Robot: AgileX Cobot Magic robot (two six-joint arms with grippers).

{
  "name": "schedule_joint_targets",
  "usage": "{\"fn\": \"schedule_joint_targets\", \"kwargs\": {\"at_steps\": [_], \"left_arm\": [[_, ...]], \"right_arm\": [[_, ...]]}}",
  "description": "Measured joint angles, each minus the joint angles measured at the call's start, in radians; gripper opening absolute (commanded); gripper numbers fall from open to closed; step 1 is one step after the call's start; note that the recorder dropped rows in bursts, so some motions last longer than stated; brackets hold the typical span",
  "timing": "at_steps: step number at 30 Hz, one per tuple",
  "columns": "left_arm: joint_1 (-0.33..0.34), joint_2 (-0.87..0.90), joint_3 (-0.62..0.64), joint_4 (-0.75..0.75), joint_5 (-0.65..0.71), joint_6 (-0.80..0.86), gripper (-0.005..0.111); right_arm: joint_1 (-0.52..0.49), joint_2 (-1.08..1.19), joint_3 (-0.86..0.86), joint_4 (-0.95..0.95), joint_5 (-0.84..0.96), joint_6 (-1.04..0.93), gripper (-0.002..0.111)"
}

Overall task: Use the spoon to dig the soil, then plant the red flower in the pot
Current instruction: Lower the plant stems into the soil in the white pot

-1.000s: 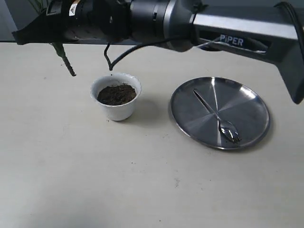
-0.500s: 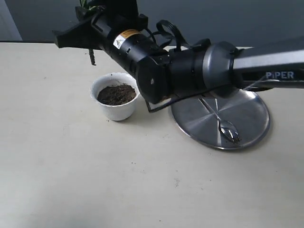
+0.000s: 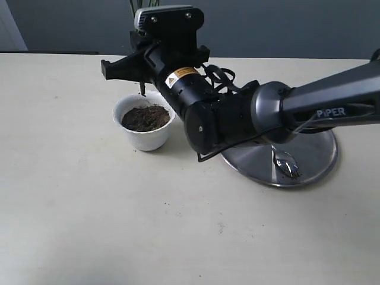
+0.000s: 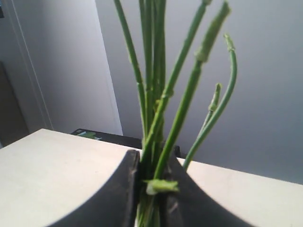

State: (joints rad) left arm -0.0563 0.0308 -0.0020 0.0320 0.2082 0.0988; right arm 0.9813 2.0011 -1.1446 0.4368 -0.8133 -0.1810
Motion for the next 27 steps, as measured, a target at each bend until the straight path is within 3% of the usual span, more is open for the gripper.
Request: {"fn": "schedule_joint_targets", "kwargs": {"at_steps": [27], "left_arm": [[0.000, 0.000, 0.000, 0.000, 0.000, 0.000, 0.000]], "right_arm": [[0.000, 0.125, 0.002, 0.000, -0.055, 0.073, -0.001]]}}
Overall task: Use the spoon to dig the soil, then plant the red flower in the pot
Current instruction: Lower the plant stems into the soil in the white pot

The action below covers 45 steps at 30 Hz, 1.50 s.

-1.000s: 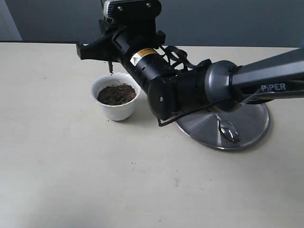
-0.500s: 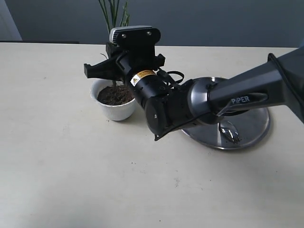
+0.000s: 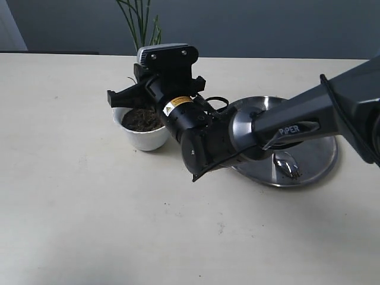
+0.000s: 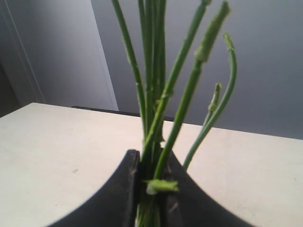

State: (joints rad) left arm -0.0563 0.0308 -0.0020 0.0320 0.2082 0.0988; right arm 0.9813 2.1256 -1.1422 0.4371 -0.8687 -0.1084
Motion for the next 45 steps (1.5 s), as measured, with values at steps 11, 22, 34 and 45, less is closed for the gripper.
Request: {"fn": "schedule_joint_targets", "kwargs": {"at_steps": [11, 22, 34, 45], "left_arm": [[0.000, 0.000, 0.000, 0.000, 0.000, 0.000, 0.000], [0.000, 0.000, 0.000, 0.000, 0.000, 0.000, 0.000], [0.000, 0.000, 0.000, 0.000, 0.000, 0.000, 0.000], [0.000, 0.000, 0.000, 0.000, 0.000, 0.002, 0.000]], "right_arm": [[0.000, 0.004, 0.000, -0.002, -0.006, -0.025, -0.001], [0.000, 0.101, 0.000, -0.004, -0.048, 0.047, -0.001], [-0.006, 0.106, -0.002, -0.089, -0.027, 0.074, -0.001], [-0.006, 0.090, -0.008, -0.037, 0.047, 0.078, -0.001]]}}
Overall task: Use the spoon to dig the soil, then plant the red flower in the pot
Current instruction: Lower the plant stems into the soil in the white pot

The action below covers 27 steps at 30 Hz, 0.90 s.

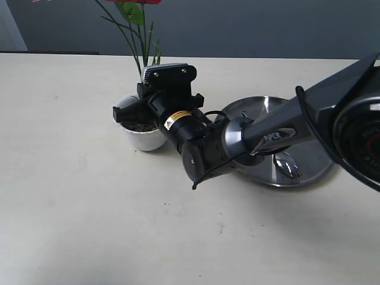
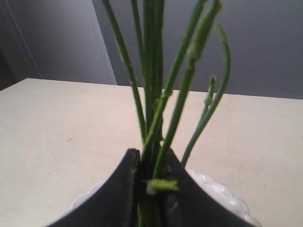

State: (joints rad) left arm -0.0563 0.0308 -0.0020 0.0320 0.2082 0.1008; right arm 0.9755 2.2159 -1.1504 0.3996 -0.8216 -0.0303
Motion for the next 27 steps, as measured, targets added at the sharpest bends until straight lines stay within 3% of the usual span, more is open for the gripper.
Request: {"fn": "schedule_joint_targets", "kwargs": {"at_steps": [24, 26, 27], "left_arm": [[0.000, 0.000, 0.000, 0.000, 0.000, 0.000, 0.000], [0.000, 0.000, 0.000, 0.000, 0.000, 0.000, 0.000], [0.000, 0.000, 0.000, 0.000, 0.000, 0.000, 0.000]], "right_arm": [[-0.004, -0.017, -0.004, -0.005, 0.057, 0.000, -0.001], [-0.004, -0.019, -0.004, -0.018, 0.064, 0.000, 0.007], [-0.004, -0.019, -0.004, -0.022, 0.069, 0.000, 0.018]]}}
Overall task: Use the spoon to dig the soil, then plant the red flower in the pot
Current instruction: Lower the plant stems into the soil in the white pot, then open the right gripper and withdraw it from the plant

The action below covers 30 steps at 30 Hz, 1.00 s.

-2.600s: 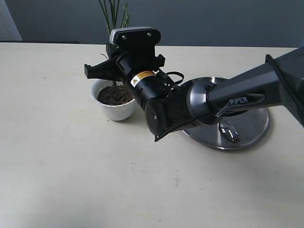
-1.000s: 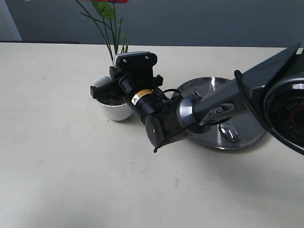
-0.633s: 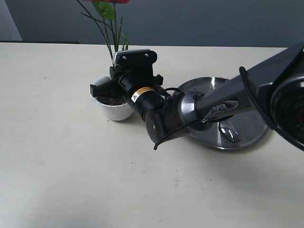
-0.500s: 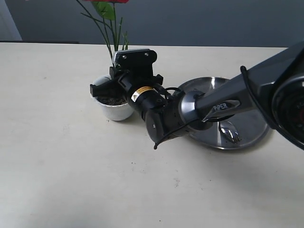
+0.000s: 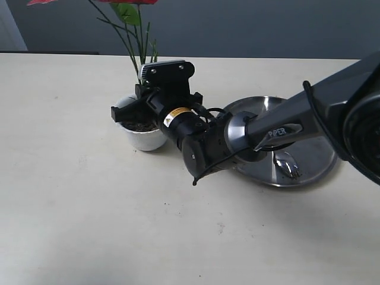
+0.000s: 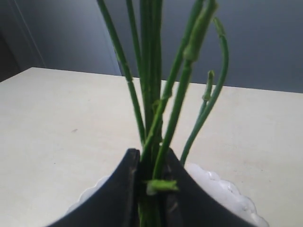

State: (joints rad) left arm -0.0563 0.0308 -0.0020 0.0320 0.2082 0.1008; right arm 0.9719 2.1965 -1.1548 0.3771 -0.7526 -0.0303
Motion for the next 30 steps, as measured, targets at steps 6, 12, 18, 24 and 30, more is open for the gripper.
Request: {"fn": "schedule_joint_targets", "kwargs": {"at_steps": [6, 12, 18, 24, 30], "left_arm": [[0.000, 0.000, 0.000, 0.000, 0.000, 0.000, 0.000], [0.000, 0.000, 0.000, 0.000, 0.000, 0.000, 0.000], [0.000, 0.000, 0.000, 0.000, 0.000, 0.000, 0.000], [0.000, 0.000, 0.000, 0.000, 0.000, 0.000, 0.000], [0.000, 0.000, 0.000, 0.000, 0.000, 0.000, 0.000]], "right_arm": [[0.000, -0.004, 0.000, -0.014, 0.050, 0.004, 0.053], [0.002, -0.016, 0.000, -0.020, 0.078, 0.004, 0.053], [0.002, -0.064, 0.006, -0.020, 0.148, 0.000, 0.053], [0.006, -0.145, 0.012, -0.012, 0.207, -0.053, 0.053], [0.006, -0.213, 0.012, 0.023, 0.209, -0.118, 0.053]]}}
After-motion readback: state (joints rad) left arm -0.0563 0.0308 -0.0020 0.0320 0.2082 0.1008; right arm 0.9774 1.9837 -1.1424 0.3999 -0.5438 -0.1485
